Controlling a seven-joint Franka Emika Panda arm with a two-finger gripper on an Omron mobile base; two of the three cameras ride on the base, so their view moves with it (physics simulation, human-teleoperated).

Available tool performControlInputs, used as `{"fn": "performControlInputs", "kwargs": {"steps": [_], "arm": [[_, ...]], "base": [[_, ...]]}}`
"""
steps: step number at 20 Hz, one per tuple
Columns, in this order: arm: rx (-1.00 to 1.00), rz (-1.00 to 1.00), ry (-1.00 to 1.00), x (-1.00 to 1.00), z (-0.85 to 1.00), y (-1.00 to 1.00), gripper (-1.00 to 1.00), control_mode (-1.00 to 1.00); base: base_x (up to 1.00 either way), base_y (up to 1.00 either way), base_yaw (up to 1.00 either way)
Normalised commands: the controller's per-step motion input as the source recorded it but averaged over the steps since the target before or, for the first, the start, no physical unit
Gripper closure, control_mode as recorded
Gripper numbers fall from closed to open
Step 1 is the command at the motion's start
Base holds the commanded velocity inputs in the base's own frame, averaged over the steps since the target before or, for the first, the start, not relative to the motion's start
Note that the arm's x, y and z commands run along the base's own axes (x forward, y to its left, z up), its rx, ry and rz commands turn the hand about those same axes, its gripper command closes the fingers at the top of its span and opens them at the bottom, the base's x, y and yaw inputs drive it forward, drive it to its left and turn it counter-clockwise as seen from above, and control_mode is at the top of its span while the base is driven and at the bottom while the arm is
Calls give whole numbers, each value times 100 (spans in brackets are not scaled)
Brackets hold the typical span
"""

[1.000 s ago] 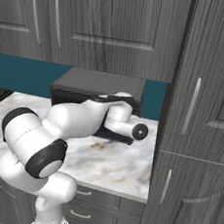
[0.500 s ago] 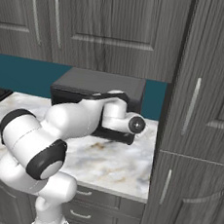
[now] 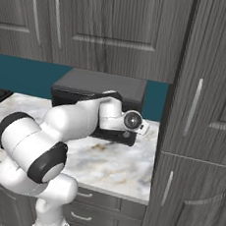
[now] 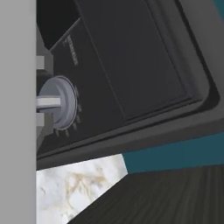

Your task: Pull the toaster oven rack outwards. Pick up the baguette from the plate and place it on the toaster oven rack. Close the toaster oven door fully and set the temperature to the lowest setting.

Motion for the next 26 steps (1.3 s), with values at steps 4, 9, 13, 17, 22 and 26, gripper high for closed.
{"fn": "performControlInputs", "kwargs": {"steps": [4, 9, 13, 17, 22, 26], "arm": [[-22, 9, 0, 0, -26, 0, 100, -100], [-21, 10, 0, 0, -26, 0, 100, -100], [-20, 11, 0, 0, -27, 0, 100, -100], [-21, 12, 0, 0, -30, 0, 100, -100], [-21, 13, 0, 0, -29, 0, 100, -100], [-22, 13, 0, 0, -33, 0, 100, -100]], "base": [[0, 0, 0], [0, 0, 0], [0, 0, 0], [0, 0, 0], [0, 0, 0], [0, 0, 0]]}}
